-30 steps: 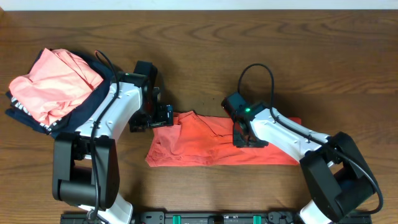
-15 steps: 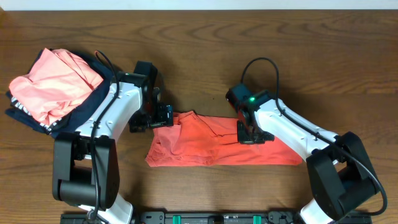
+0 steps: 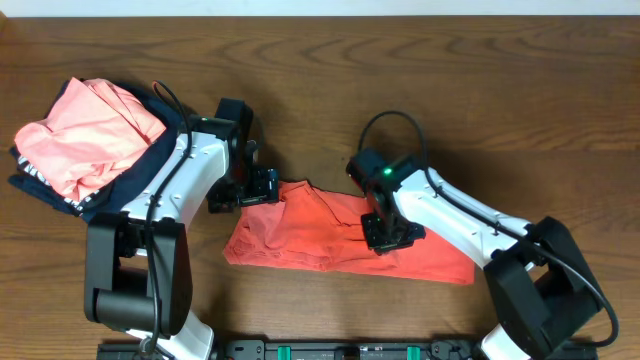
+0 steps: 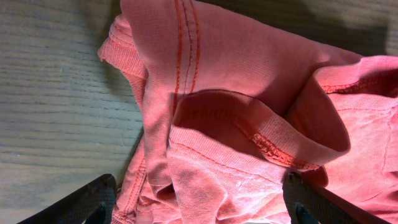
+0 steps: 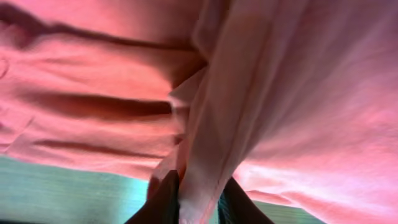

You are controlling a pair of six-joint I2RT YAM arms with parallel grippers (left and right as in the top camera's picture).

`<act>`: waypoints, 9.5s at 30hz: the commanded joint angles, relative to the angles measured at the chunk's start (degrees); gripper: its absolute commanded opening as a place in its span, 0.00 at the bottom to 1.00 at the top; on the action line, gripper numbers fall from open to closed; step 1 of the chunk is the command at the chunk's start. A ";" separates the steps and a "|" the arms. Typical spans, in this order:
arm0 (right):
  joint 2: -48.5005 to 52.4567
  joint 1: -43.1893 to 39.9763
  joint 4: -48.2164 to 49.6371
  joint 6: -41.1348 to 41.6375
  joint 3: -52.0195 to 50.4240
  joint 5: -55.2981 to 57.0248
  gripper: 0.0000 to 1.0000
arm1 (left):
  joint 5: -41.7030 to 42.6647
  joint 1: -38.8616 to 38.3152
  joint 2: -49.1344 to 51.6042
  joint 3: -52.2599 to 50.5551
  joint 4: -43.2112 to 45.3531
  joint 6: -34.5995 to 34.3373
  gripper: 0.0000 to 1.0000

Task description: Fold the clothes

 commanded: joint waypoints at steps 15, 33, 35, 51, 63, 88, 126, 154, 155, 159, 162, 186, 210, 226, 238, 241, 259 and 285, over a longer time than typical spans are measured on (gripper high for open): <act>-1.03 0.22 -1.66 -4.37 0.85 0.85 0.56 | -0.11 0.13 0.00 -0.52 0.72 0.33 0.95; -12.41 -12.76 -5.64 -3.21 4.76 7.89 0.64 | 1.20 0.13 2.32 -5.18 4.63 0.33 0.99; -12.50 -14.38 -6.47 -3.67 4.76 8.09 0.64 | 2.10 0.13 2.32 -7.17 6.19 0.33 1.00; -15.34 -24.79 -8.59 -7.91 4.76 12.17 0.63 | 3.85 1.68 2.23 -9.51 10.23 5.29 0.06; -21.00 -41.75 -9.51 -16.90 4.76 12.11 0.68 | 2.95 11.23 1.40 15.82 -12.83 4.44 0.06; -20.98 -44.70 -9.66 -18.27 4.76 9.05 0.67 | 3.72 -40.68 -1.40 16.37 2.91 -9.11 0.45; -20.98 -41.31 -10.27 -23.76 3.78 -4.59 0.77 | 28.20 -16.59 13.42 4.90 9.46 12.59 0.94; -20.98 -41.31 -10.71 -23.80 3.78 -3.76 0.78 | -20.22 22.64 -4.63 30.16 8.63 11.08 0.06; -20.98 -41.31 -10.69 -23.80 3.78 -3.76 0.78 | -20.22 24.96 -4.48 30.14 8.92 11.04 0.06; -20.98 -41.31 -10.64 -23.78 3.78 -3.76 0.78 | -20.17 34.12 -2.64 29.99 8.83 6.91 0.06; -20.98 -41.31 -10.86 -23.78 3.78 -3.76 0.78 | -19.93 39.67 -1.03 29.99 8.37 2.21 0.06; -19.89 -41.29 14.64 -22.03 3.78 -21.64 0.99 | 5.81 27.10 1.49 29.97 1.68 7.08 0.98; -65.35 -38.45 12.07 -20.52 -16.59 1.18 0.99 | -2.43 2.19 -59.08 -14.91 5.20 6.54 0.98; -101.13 -38.45 0.94 -20.52 -19.76 1.16 0.99 | -2.45 1.68 -100.76 -18.78 7.52 6.58 0.98; -101.07 -38.45 -4.44 -22.03 -19.93 3.74 0.99 | -2.45 1.68 -100.89 -18.78 7.43 6.56 0.98; -101.11 -38.45 -4.26 -22.03 -20.00 3.28 0.99 | -2.45 1.68 -100.89 -18.78 7.28 6.58 0.98; -101.42 -38.40 62.95 -22.58 -61.16 -2.69 0.99 | -2.45 1.68 -100.89 -18.78 7.28 6.56 0.98; -101.09 -38.32 57.37 -28.48 -63.60 -0.94 0.99 | -2.45 1.68 -100.89 -18.78 7.28 6.56 0.98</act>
